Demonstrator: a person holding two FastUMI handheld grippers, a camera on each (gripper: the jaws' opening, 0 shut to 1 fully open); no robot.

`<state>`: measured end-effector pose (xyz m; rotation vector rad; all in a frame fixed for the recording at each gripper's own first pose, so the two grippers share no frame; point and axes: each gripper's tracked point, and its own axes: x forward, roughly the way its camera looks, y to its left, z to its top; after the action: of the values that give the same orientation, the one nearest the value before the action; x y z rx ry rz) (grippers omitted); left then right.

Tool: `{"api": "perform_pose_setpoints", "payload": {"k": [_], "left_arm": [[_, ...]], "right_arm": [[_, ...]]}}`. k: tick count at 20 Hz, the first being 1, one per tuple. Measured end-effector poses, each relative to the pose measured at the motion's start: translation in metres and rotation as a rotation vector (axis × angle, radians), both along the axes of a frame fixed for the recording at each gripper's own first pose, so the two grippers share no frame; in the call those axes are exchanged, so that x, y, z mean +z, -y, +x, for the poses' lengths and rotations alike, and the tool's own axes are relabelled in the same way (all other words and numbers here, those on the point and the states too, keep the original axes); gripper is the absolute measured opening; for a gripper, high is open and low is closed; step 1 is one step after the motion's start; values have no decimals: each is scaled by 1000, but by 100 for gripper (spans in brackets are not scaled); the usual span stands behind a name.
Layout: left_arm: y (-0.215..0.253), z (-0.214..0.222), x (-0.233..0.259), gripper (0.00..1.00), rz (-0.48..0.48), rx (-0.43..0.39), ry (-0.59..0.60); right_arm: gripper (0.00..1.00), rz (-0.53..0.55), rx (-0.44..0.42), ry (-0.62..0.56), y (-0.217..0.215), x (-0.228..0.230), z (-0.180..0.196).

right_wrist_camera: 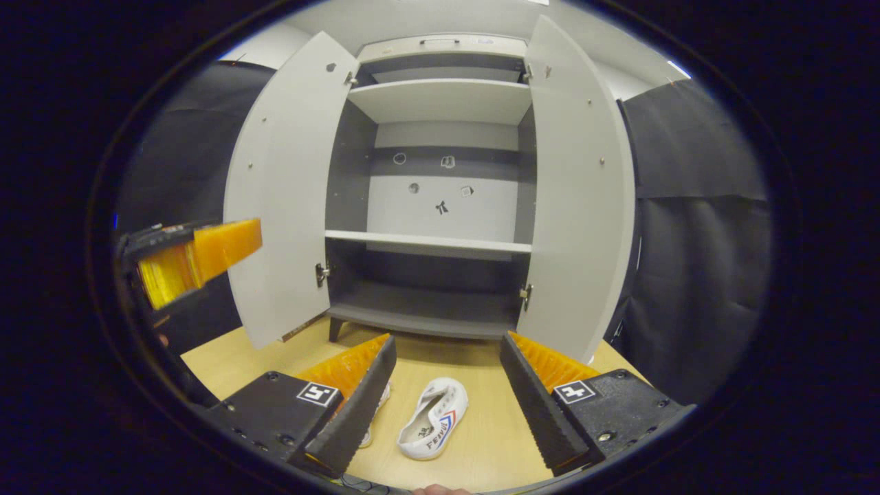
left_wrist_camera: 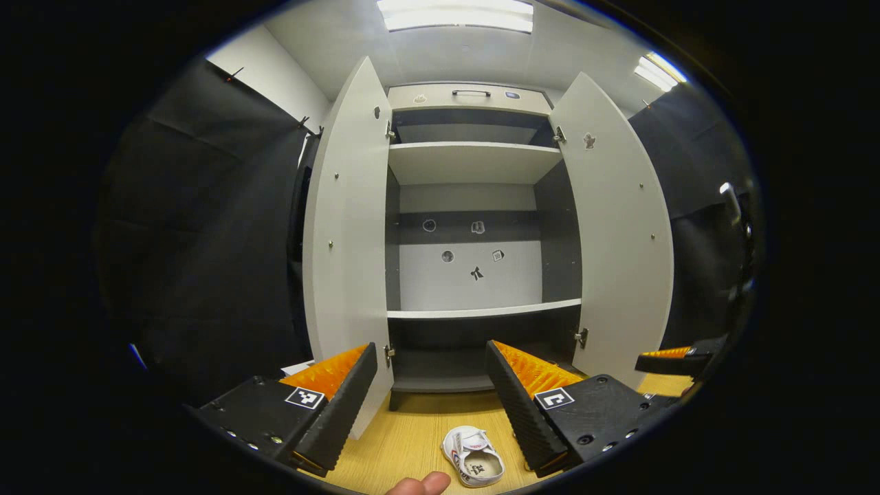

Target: Grab one shoe with the right hand and put it into the shoe cabinet, grab the other shoe with the left hand and put it into the shoe cabinet; then close the right door with the right hand and the left door with the left hand.

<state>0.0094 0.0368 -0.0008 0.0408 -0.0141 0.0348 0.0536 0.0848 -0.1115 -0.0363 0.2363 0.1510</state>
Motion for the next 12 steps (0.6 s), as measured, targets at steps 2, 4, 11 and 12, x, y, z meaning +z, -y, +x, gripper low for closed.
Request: {"api": "perform_pose_setpoints", "payload": {"k": [2, 4, 11, 12], "left_arm": [[-5, 0, -2, 95, -1, 3, -4], [-10, 1, -4, 95, -1, 8, -6], [-34, 8, -18, 95, 5, 37, -38], [-37, 9, -20, 95, 6, 42, -44]], "right_arm": [[99, -17, 23, -44, -11, -24, 6], [94, -18, 39, -89, -19, -46, 11], [93, 67, 67, -310, -42, -127, 30], [90, 69, 67, -335, -43, -138, 34]]}}
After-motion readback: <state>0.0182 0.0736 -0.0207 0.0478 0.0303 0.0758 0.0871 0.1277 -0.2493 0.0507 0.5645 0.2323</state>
